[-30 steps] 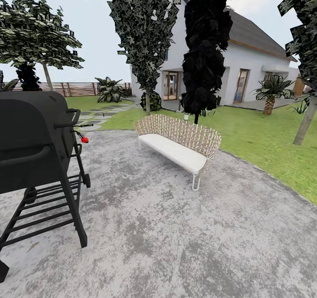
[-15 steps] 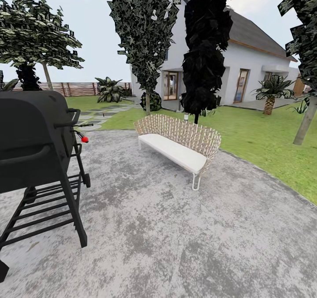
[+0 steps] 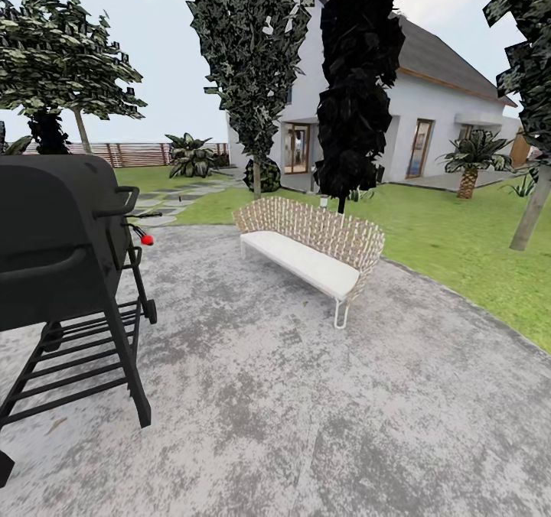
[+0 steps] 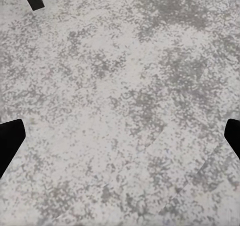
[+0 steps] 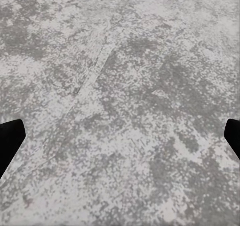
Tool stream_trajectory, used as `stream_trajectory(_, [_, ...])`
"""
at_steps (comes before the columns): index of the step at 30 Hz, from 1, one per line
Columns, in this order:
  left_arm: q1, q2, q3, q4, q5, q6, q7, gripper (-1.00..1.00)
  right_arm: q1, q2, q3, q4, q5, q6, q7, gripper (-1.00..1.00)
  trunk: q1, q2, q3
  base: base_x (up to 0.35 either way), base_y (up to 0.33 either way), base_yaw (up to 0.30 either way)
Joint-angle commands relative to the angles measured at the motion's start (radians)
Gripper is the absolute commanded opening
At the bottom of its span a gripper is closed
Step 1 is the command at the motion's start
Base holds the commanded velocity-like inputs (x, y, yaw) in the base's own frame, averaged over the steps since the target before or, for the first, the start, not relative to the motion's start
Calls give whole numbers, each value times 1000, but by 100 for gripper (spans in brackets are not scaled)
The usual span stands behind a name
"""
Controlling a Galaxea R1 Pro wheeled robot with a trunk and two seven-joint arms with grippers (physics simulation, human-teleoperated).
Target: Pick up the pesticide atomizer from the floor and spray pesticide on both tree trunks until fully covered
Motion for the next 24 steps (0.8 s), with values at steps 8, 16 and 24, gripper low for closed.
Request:
stream_trajectory(8, [-1, 1, -6, -1, 5, -2, -1, 100, -1, 0, 0, 0, 1, -3, 0, 100, 23, -42, -20, 0, 0, 0])
stream_trajectory(16, [-1, 0, -8, 0, 5, -2, -1, 100, -1, 0, 1, 4, 1, -3, 0, 100, 42, -77, -35, 0, 0, 0])
stream_trajectory(24, [-1, -2, -10, -1, 6, 0, -1, 100, -1, 0, 0, 5, 1, -3, 0, 100, 42, -77, -35, 0, 0, 0])
